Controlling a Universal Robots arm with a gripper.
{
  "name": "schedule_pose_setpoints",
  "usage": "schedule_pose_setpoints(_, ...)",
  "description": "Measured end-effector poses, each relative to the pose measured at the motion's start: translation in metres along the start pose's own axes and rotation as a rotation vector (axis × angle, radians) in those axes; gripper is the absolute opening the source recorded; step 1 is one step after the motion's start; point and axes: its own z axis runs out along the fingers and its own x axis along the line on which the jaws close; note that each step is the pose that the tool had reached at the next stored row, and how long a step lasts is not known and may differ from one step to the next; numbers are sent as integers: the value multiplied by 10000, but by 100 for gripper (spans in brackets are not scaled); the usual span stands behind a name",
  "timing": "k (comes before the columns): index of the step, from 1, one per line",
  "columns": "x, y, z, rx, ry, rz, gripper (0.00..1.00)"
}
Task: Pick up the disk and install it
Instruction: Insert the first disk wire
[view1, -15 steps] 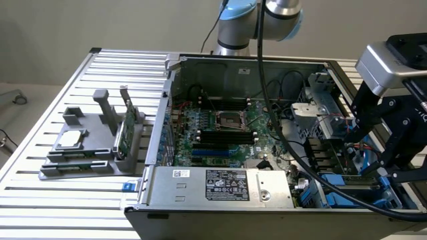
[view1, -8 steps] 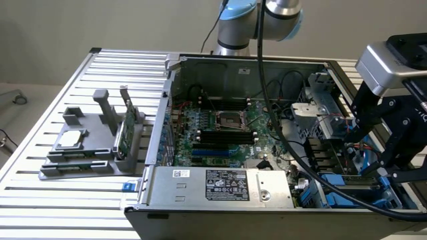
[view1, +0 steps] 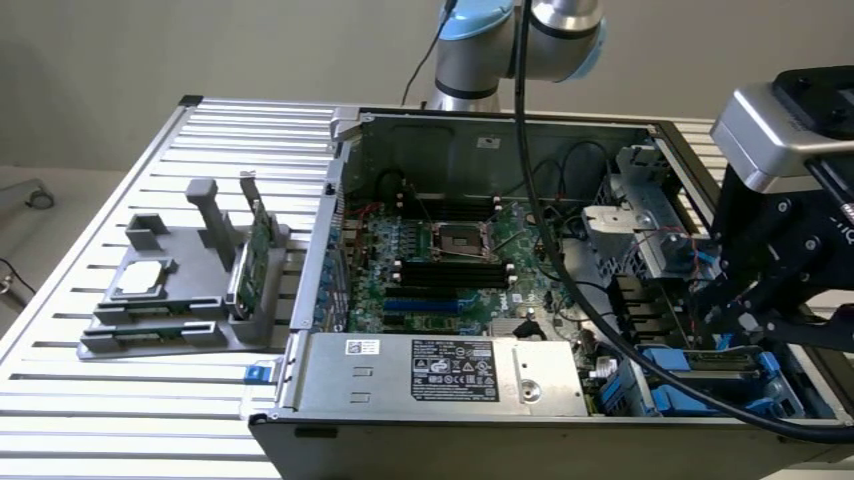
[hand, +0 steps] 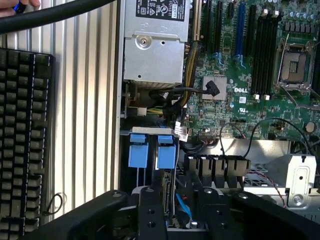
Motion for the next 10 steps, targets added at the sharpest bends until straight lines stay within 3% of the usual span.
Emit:
schedule_pose_setpoints(2, 0, 0, 0, 2, 0, 15, 20)
schedule_pose_setpoints(4, 1, -1, 3, 19, -25, 190, 20)
schedule_pose_setpoints(5, 1, -1, 6, 32, -52, 319, 13)
schedule_pose_setpoints(10, 2, 0, 23, 104, -170, 1026, 13)
